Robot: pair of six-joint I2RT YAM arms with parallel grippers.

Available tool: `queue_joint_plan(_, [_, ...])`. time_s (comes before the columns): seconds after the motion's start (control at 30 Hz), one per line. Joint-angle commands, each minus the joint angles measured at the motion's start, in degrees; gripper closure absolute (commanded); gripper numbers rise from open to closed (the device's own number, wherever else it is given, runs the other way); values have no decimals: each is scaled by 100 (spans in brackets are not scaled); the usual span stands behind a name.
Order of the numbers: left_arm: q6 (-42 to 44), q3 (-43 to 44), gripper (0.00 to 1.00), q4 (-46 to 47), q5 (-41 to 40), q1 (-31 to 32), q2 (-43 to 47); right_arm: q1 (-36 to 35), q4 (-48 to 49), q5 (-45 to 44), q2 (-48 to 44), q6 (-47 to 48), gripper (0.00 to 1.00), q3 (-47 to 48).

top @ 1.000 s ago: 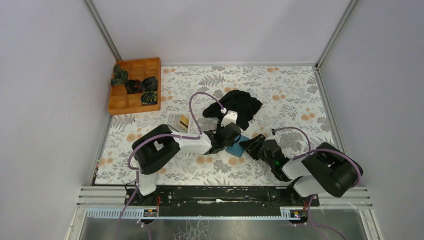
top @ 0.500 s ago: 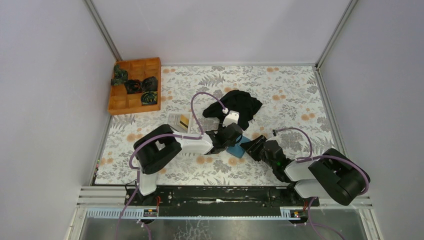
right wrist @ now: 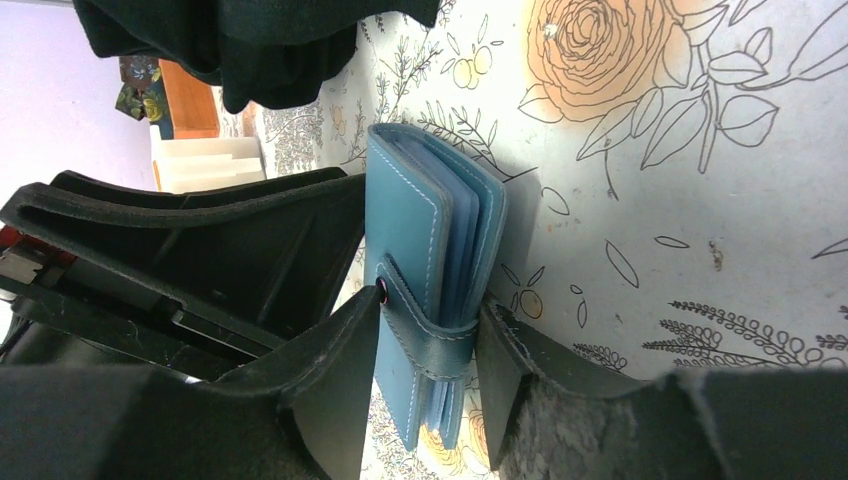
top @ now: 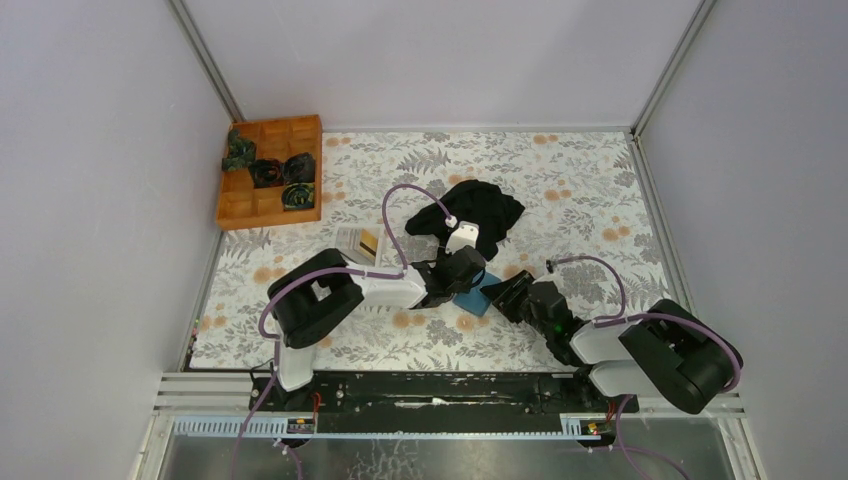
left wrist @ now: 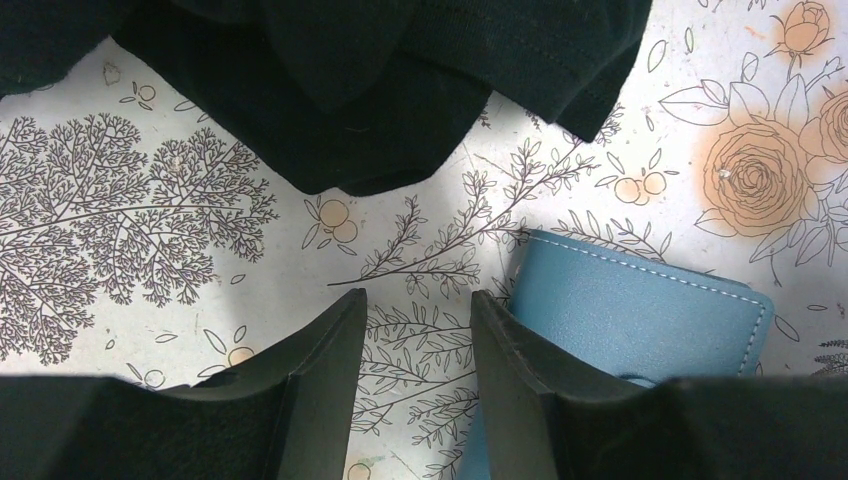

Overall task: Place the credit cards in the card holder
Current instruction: Close the card holder at the center of the board.

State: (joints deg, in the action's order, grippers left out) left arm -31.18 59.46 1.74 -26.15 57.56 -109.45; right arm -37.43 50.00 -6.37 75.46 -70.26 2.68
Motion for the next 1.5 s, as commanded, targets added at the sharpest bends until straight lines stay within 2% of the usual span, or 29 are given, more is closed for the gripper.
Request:
queue_joint_plan(0.0, [-73,-108,50,-551,250,52,-360,-1,-255,-183,-76,9,52,-107])
queue_joint_plan(0.77, [-63,-106,51,-534,284,49,-384,-1,-392,-709,-606,-350,52,-261])
queue_joint_plan(1.23, [-46,-38,51,-552,285,97,-442,-81,-449,-406,126,-227,56,46])
queue_joint_plan(1.47, [-54,-18,51,-562,277,108,-473,-158,-477,-482,-44,-166,56,-45])
